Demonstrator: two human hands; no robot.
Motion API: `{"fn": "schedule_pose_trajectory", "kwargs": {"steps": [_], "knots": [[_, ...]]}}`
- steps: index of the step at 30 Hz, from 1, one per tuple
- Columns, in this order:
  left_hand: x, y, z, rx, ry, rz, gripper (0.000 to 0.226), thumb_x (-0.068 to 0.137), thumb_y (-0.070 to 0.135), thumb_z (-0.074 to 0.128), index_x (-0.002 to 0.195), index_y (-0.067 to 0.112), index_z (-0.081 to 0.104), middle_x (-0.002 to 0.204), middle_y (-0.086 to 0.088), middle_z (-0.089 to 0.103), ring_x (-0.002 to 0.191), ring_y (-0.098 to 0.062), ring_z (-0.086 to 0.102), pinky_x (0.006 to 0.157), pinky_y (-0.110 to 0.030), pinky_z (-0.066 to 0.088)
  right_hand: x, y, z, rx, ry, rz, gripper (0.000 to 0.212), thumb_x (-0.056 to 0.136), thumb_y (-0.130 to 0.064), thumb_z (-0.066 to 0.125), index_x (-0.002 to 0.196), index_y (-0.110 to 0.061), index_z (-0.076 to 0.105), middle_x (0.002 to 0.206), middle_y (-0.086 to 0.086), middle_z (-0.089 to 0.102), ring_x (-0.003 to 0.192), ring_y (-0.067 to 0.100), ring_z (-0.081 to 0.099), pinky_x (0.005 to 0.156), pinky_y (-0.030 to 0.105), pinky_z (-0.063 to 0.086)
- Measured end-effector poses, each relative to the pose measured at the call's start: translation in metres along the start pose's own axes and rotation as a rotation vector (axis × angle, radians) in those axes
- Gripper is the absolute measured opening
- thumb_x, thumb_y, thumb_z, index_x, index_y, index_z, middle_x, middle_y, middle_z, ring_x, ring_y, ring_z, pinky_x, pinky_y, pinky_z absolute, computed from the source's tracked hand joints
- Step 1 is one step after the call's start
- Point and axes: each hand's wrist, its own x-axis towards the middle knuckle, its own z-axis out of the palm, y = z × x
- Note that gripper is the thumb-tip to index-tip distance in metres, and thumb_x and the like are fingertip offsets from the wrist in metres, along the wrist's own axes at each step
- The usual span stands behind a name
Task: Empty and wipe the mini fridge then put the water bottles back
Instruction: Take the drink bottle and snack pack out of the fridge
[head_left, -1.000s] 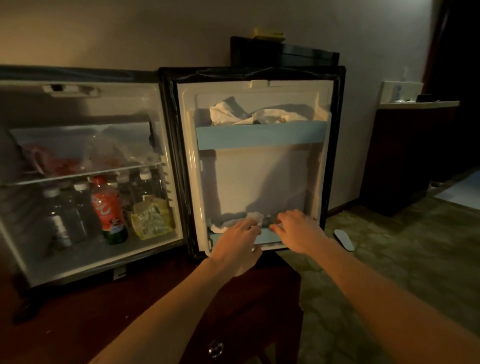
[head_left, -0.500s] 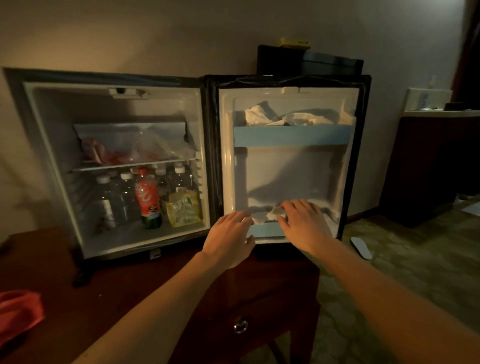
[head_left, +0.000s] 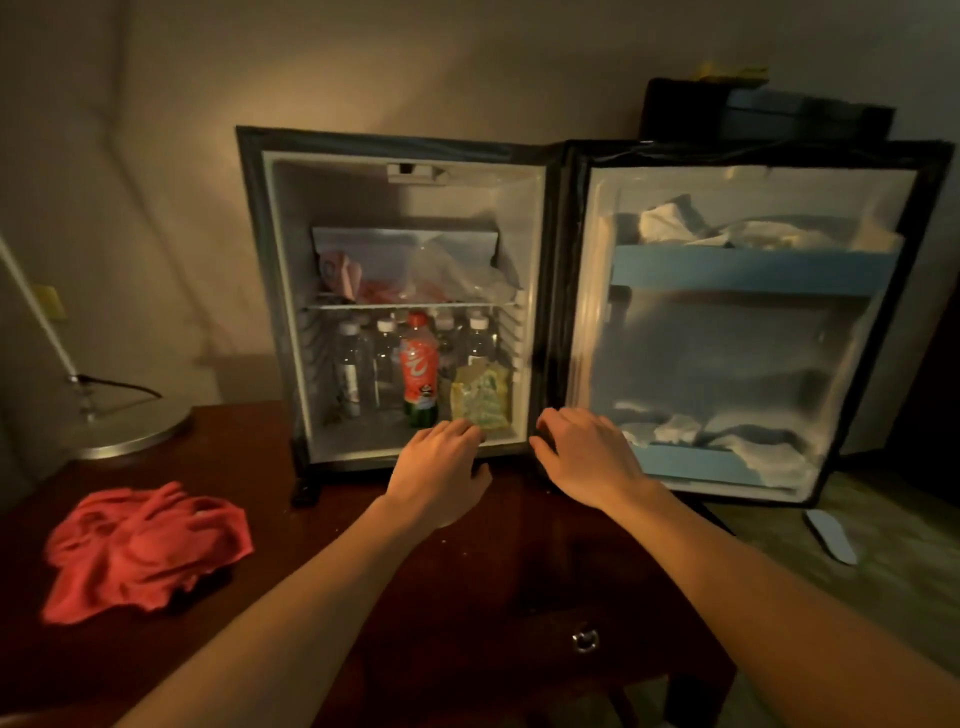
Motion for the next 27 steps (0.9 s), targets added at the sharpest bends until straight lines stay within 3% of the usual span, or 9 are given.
{"fn": "schedule_pose_trajectory", "kwargs": {"steps": [8,14,18,22,25,27], "knots": [[-0.02,-0.069,-0.003,0.023,-0.021,-0.148,0.032,0.093,0.036,0.052,0.119,0.019,0.056,0.123,0.004,0.056,0.117,-0.019,0.053,0.094,-0.033,0.041,0.051,-0.055,0.03,0.102,-0.055,-0.067,0.025,0.099,-0.042,0.043,0.108,-0.021,0.054,0.101,-0.002,0.064,0.098,0.021,0.059,0.081,0.037,0.044],[-0.023,-0.116,-0.002,-0.013,-0.055,-0.281,0.042,0.092,0.038,0.055,0.13,0.02,0.053,0.132,0.005,0.053,0.12,-0.019,0.051,0.092,-0.034,0.045,0.092,-0.087,0.051,0.175,-0.048,-0.078,0.021,0.097,-0.041,0.049,0.101,-0.022,0.054,0.097,-0.001,0.064,0.091,0.021,0.061,0.073,0.034,0.046],[-0.015,-0.138,0.003,-0.059,-0.013,-0.343,0.041,0.091,0.038,0.057,0.128,0.02,0.053,0.133,0.006,0.053,0.117,-0.018,0.054,0.086,-0.032,0.047,0.115,-0.098,0.067,0.245,-0.05,-0.057,0.022,0.094,-0.041,0.055,0.106,-0.023,0.053,0.101,0.0,0.064,0.092,0.023,0.062,0.071,0.035,0.049],[0.002,-0.156,0.012,-0.14,-0.023,-0.416,0.059,0.089,0.038,0.061,0.141,0.018,0.04,0.145,-0.001,0.042,0.128,-0.022,0.047,0.094,-0.039,0.05,0.145,-0.103,0.082,0.432,-0.004,0.065,0.044,0.087,-0.038,0.067,0.122,-0.021,0.048,0.113,0.005,0.062,0.098,0.025,0.062,0.079,0.038,0.053],[0.022,-0.17,0.02,-0.204,-0.029,-0.519,0.073,0.089,0.04,0.062,0.148,0.015,0.027,0.152,-0.012,0.033,0.135,-0.03,0.04,0.103,-0.047,0.046,0.172,-0.104,0.087,0.581,0.033,0.185,0.063,0.08,-0.031,0.077,0.131,-0.018,0.043,0.125,0.009,0.053,0.113,0.026,0.054,0.092,0.033,0.043],[0.035,-0.179,0.026,-0.23,-0.02,-0.544,0.078,0.088,0.042,0.062,0.149,0.013,0.023,0.151,-0.016,0.032,0.133,-0.034,0.04,0.105,-0.05,0.043,0.19,-0.102,0.095,0.602,0.08,0.231,0.068,0.076,-0.039,0.077,0.131,-0.019,0.043,0.127,0.008,0.05,0.117,0.027,0.051,0.093,0.033,0.042]]}}
